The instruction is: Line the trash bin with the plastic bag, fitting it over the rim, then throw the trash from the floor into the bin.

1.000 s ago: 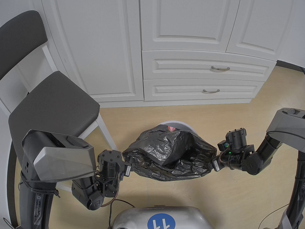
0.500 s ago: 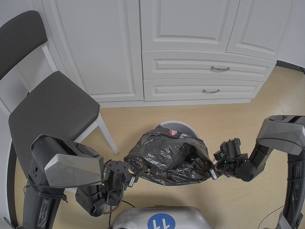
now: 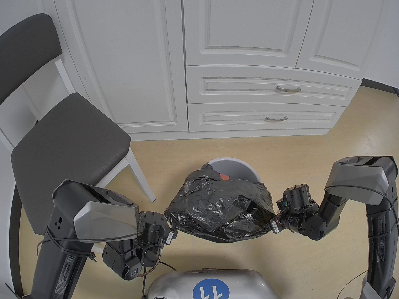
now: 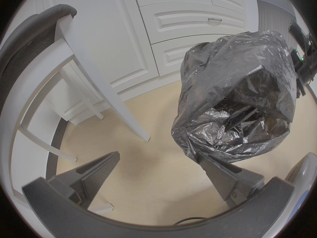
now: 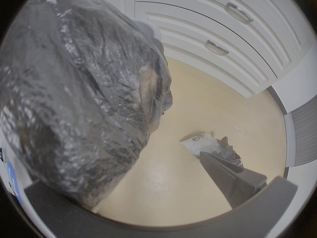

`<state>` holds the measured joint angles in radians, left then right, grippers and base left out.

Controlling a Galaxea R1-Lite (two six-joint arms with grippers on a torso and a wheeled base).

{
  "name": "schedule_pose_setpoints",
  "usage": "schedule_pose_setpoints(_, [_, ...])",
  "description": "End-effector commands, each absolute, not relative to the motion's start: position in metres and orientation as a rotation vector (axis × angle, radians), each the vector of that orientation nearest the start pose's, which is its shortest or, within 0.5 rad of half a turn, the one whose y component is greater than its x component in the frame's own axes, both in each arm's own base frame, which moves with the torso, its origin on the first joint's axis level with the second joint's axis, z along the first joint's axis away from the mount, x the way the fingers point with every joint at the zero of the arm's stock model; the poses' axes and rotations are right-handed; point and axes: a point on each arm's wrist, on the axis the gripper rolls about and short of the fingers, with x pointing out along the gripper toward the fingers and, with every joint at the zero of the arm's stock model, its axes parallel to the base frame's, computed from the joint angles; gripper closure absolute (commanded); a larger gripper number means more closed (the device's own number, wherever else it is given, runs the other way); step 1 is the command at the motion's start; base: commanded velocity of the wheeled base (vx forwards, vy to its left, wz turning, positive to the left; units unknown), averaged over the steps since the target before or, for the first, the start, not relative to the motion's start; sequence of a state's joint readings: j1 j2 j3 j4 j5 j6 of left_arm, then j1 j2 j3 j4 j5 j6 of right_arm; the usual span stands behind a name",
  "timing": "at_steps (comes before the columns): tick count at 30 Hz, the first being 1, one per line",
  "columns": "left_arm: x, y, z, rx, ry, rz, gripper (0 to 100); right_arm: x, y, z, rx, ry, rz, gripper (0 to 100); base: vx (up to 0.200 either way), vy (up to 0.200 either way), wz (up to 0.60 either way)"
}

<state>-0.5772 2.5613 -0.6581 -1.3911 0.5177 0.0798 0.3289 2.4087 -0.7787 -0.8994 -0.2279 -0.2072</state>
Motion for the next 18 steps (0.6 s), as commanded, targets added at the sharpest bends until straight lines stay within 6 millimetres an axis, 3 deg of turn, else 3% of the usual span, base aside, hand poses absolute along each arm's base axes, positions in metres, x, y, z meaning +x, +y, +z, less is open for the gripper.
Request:
schedule_pose_setpoints(1, [0.291, -0.182, -0.053, 0.337, 0.414, -0.092, 0, 0.318, 0.120, 0.008, -0.392, 0.605, 0.218, 0, 0.000, 0.000, 0.00])
schedule_pose_setpoints(6, [0.273, -0.190, -0.028, 0.326, 0.376, -0.140, 0, 0.294, 0.128, 0.037, -0.395, 0.544, 0.268, 0, 0.000, 0.000, 0.00])
schedule_pose_setpoints(9, [0.264, -0.195, -0.017, 0.316, 0.356, -0.171, 0, 0.288, 0.135, 0.041, -0.397, 0.532, 0.293, 0, 0.000, 0.000, 0.00])
schedule_pose_setpoints(13, [0.263, -0.203, -0.016, 0.298, 0.336, -0.188, 0, 0.293, 0.144, 0.025, -0.400, 0.557, 0.312, 0, 0.000, 0.000, 0.00])
schedule_pose_setpoints(15, [0.272, -0.210, -0.028, 0.281, 0.334, -0.184, 0, 0.301, 0.157, 0.006, -0.360, 0.583, 0.307, 0, 0.000, 0.000, 0.00])
schedule_pose_setpoints(18, [0.284, -0.218, -0.039, 0.230, 0.325, -0.172, 0, 0.314, 0.173, -0.004, -0.261, 0.573, 0.278, 0, 0.000, 0.000, 0.00])
